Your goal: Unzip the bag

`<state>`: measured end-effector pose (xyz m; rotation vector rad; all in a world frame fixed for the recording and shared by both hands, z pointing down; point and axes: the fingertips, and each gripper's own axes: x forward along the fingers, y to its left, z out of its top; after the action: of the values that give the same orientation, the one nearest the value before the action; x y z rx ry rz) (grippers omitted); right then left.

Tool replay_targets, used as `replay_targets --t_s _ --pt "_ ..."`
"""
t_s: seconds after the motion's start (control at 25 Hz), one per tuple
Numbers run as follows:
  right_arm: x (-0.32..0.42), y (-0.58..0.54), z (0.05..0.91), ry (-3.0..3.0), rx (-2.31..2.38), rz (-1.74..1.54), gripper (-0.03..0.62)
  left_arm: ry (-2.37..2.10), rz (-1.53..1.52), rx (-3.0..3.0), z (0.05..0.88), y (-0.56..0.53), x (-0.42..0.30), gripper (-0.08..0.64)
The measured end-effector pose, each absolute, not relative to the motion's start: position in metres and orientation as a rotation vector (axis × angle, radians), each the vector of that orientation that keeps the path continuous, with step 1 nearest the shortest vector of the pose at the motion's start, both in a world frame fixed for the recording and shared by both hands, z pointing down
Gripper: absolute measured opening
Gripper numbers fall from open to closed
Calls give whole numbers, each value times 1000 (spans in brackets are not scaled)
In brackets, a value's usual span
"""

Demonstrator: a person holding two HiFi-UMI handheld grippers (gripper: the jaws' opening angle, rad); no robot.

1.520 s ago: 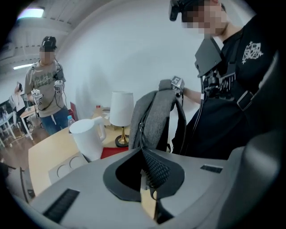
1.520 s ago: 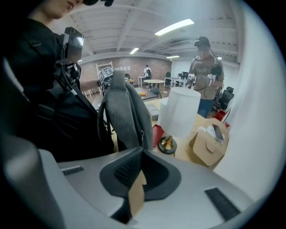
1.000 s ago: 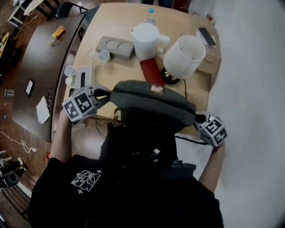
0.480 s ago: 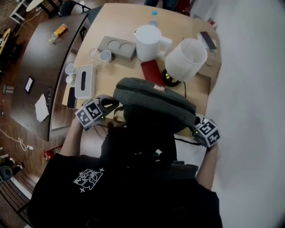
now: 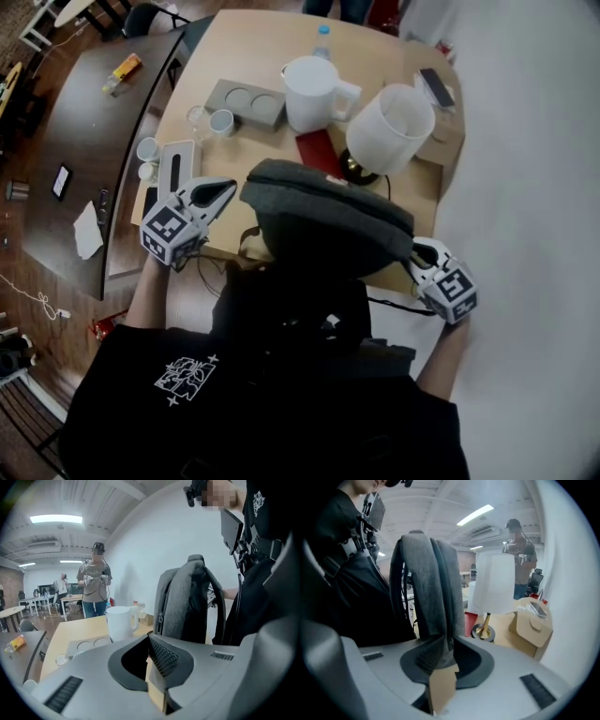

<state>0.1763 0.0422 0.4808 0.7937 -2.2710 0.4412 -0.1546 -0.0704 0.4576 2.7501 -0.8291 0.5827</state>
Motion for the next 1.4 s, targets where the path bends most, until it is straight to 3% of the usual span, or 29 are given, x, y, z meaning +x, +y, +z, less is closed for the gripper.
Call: replay_targets --t_s 0.28,0.36,0.44,0.68,0.96,1.4 --pt "180 8 391 -2404 983 233 91 -1050 423 2848 389 -101 -149 -3" --pt "173 -13 353 -2459 1126 100 77 -1095 361 2865 365 -111 -143 -3" --pt "161 -30 320 -2511 1254 -12 22 -1102 291 2885 343 -119 -133 -5" --pt "128 -59 264 -2568 1416 -137 11 -1108 198 2996 284 -129 -99 -3" --pt "91 -81 232 -2646 1381 -159 9 -1130 39 3022 241 -145 -66 -3" --pt "72 -88 225 -2711 1353 -184 12 -1127 87 3051 241 -146 -42 -3"
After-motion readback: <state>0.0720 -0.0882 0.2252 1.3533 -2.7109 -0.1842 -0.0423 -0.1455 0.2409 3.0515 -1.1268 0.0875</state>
